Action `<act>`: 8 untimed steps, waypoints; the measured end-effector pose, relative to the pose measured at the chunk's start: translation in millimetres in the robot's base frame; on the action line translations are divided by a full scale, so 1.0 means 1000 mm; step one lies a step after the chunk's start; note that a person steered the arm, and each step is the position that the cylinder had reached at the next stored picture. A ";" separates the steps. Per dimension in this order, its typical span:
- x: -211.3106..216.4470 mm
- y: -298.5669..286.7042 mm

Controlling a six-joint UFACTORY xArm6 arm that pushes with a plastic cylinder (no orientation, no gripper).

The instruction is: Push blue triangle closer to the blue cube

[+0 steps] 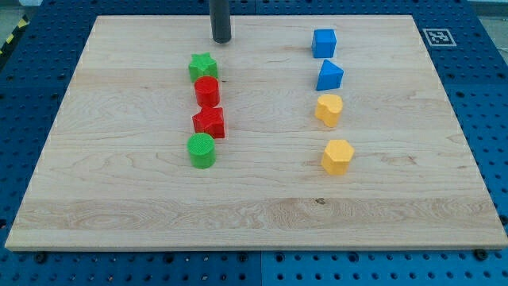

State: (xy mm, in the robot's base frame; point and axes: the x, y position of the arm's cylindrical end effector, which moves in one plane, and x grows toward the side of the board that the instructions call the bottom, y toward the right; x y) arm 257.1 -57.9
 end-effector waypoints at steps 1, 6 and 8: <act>0.009 0.035; 0.121 0.154; 0.135 0.173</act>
State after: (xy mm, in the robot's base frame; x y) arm 391.9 115.6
